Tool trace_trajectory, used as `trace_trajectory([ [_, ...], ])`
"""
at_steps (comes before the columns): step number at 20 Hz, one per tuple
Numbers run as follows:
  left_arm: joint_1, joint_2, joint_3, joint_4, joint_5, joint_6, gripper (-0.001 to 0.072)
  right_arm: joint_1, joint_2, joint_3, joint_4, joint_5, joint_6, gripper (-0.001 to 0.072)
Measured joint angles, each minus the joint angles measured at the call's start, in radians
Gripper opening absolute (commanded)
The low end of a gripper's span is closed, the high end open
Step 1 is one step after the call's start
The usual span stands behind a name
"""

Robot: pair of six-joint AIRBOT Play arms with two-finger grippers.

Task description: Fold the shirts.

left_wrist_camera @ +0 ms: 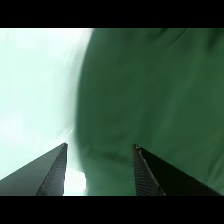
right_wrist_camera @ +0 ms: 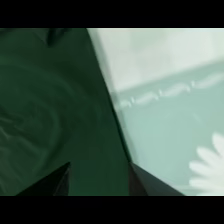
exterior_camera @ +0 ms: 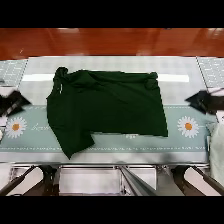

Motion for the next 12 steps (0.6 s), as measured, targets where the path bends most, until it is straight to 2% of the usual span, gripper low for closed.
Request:
trace_trajectory([
  [5,0.113,0.036,-0.264,-0.121,0.027,0.108,0.0503,-0.011,0.135,-0.189,-0.004,-0.027,-0.030,0.0418],
  [12,0.175,-0.142,-0.337,-0.292,0.035,0.299,0.0503,-0.011,0.172,-0.234,0.016,-0.038,-0.038,0.0417],
])
